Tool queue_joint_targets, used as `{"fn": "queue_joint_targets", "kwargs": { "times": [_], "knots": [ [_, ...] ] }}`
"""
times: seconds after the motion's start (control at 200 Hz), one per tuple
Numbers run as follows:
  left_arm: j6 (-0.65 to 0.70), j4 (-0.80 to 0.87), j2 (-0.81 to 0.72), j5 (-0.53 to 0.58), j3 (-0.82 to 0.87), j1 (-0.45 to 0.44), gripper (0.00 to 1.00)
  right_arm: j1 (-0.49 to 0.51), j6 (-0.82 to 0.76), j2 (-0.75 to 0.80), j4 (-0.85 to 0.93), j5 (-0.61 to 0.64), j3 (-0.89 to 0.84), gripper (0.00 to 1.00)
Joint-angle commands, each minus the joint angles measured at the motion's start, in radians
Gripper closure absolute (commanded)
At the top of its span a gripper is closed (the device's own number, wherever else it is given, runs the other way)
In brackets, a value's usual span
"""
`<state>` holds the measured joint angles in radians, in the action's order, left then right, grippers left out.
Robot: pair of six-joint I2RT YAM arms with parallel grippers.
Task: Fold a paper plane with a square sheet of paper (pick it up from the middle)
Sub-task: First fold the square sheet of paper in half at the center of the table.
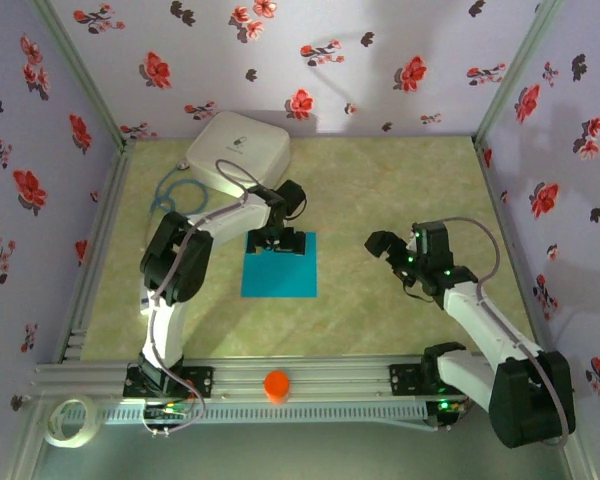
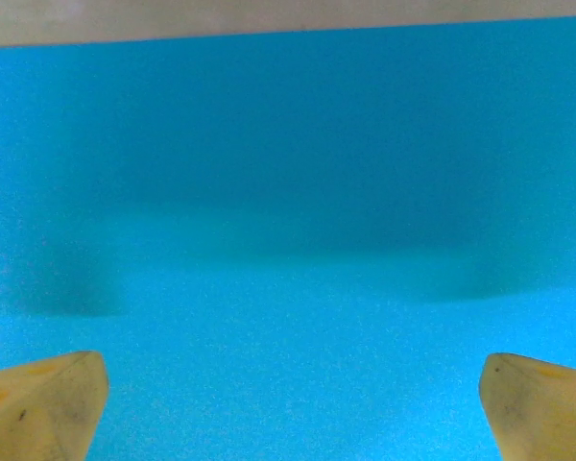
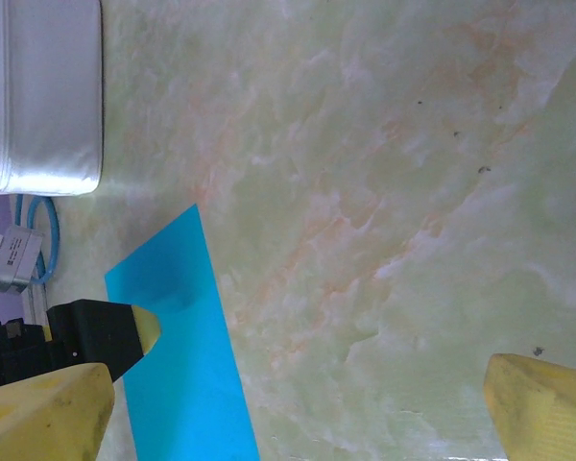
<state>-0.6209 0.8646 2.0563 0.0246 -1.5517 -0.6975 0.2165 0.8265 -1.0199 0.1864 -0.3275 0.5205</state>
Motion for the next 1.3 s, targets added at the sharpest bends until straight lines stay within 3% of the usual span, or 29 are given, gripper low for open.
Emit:
{"fn": "queue_joint_targets", "kwargs": {
  "times": [0.0,0.925,1.295],
  "knots": [
    [0.002,0.077,0.028,-0.014,-0.036,-0.01,0.0,0.006,-0.021,-0.009,0.028,0.02,0.035,0.01],
    [-0.109,0.095,0.083,-0.004,-0.066,-0.02,0.0,0.018,-0.03,-0.071,0.068,0.023,0.067,0.01],
    [-0.086,0.078,0.114,0.0,-0.036,-0.018,0.0,0.024,-0.033,-0.078,0.077,0.029,0.073,0.01]
  ]
}}
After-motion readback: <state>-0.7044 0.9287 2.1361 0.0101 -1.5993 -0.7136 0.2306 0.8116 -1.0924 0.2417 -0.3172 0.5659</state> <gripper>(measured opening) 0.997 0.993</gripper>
